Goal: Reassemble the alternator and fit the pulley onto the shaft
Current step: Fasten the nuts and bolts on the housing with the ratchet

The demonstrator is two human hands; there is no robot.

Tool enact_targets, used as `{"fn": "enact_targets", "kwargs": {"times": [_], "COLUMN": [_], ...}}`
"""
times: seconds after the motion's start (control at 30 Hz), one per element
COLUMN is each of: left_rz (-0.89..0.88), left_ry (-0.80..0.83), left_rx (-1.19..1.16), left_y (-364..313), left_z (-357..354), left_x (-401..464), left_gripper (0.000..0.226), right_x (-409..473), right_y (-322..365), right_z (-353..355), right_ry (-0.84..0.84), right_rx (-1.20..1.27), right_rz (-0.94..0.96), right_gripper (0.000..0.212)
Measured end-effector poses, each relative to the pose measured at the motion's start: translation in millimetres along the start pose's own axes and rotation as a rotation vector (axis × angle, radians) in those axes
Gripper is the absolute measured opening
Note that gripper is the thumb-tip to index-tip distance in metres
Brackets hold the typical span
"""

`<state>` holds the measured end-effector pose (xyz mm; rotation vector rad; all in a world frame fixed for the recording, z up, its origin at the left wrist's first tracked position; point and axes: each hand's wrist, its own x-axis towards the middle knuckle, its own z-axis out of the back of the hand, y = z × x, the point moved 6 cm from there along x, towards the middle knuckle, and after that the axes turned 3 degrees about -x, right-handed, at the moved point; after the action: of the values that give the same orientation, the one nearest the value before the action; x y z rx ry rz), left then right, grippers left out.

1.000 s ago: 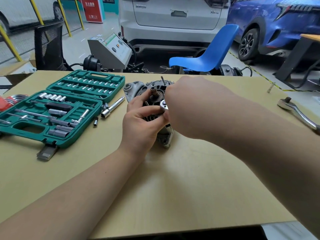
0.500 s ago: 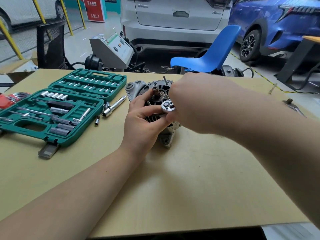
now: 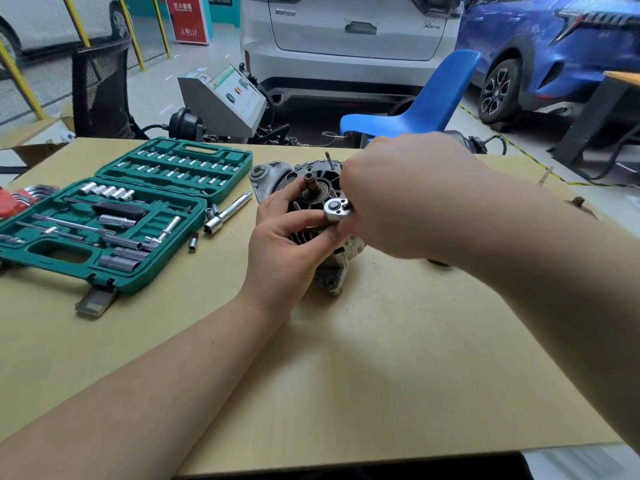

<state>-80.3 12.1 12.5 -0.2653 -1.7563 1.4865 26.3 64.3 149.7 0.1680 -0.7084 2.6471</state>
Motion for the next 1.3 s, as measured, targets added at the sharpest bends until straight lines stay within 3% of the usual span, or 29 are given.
{"fn": "enact_targets", "kwargs": {"times": [0.1, 0.33, 0.53, 0.7, 0.9, 1.07, 1.17, 1.3], "left_rz": [0.006, 0.013, 0.039, 0.032, 0.024, 0.026, 0.012, 0.039], "left_ry": [-0.01, 0.002, 0.039, 0.018, 0.046, 0.061, 0.048, 0.041], "left_rx": [0.024, -0.013, -0.001, 0.038, 0.042, 0.003, 0.054, 0.058], "left_y": [4, 3, 1, -1, -3, -2, -1, 0], "left_z": [2, -1, -2, 1, -1, -3, -1, 0], "left_x": [1, 1, 0, -1, -1, -1, 0, 1], "left_gripper": [0.036, 0.022, 0.023, 0.035, 0.028, 0.03, 0.03, 0.022], "right_x": [-4, 4, 10, -1, 4, 9, 4, 3], "right_y": [13, 8, -5, 8, 9, -4, 1, 13], "right_z": [-2, -2, -4, -4, -4, -3, -1, -4], "right_ry": [-0.018, 0.047, 0.128, 0.026, 0.039, 0.116, 0.047, 0.069], "right_rx": [0.101, 0.039, -0.03, -0.001, 0.016, -0.049, -0.042, 0.11], "right_rz": [-0.019, 0.018, 0.109, 0.069, 0.056, 0.07, 0.067, 0.037], "right_gripper": [0.054, 0.051, 0.024, 0.049, 0.046, 0.028, 0.045, 0.049]}}
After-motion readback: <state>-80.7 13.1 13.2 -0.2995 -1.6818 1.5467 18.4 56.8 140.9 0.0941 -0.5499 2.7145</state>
